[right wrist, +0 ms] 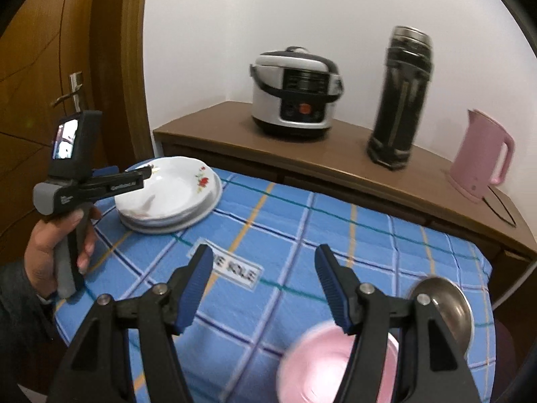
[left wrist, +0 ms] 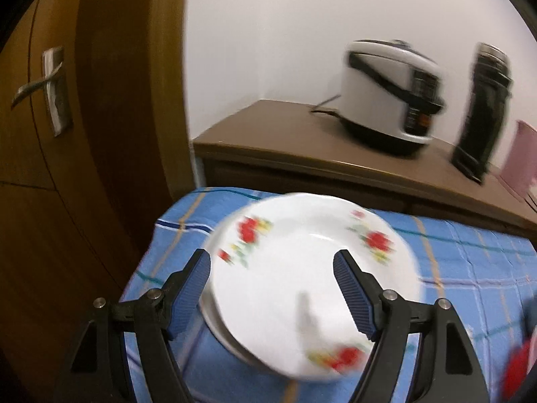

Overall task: Organize plates and bowls
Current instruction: 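Move both grippers toward the rim of the pink plastic bowl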

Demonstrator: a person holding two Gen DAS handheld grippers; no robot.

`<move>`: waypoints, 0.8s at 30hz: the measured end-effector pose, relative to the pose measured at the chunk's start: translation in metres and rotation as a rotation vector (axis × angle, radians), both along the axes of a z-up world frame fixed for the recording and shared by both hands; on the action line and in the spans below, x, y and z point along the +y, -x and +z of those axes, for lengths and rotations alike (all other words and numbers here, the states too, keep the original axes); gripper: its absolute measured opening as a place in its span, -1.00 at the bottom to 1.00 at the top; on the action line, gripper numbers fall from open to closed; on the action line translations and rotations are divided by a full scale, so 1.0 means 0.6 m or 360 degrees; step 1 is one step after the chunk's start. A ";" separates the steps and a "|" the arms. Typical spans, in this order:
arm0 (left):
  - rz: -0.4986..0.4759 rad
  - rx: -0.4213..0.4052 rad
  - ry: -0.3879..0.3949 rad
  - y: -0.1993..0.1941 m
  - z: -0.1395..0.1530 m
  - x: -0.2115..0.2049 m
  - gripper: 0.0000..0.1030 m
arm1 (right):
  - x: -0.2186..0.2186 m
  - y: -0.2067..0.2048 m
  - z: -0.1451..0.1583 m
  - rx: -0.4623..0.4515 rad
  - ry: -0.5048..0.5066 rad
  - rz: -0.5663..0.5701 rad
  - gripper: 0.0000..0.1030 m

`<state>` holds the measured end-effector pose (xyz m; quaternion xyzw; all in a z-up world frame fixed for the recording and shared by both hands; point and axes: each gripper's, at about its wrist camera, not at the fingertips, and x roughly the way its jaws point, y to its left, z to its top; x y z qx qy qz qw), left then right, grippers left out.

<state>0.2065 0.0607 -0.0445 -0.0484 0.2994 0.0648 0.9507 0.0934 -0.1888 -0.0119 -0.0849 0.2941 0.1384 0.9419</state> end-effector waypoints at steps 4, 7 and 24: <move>-0.0195 0.0002 0.0035 0.059 0.017 -0.080 0.51 | -0.046 0.034 -0.007 0.0007 -0.0022 -0.0048 0.24; -0.0329 0.0013 0.0042 0.093 0.019 -0.143 0.51 | -0.071 0.055 -0.014 0.0004 -0.0007 -0.0080 0.24; -0.0837 0.0078 0.0198 0.192 -0.002 -0.362 0.49 | -0.212 0.093 -0.064 0.0089 -0.0112 -0.0284 -0.20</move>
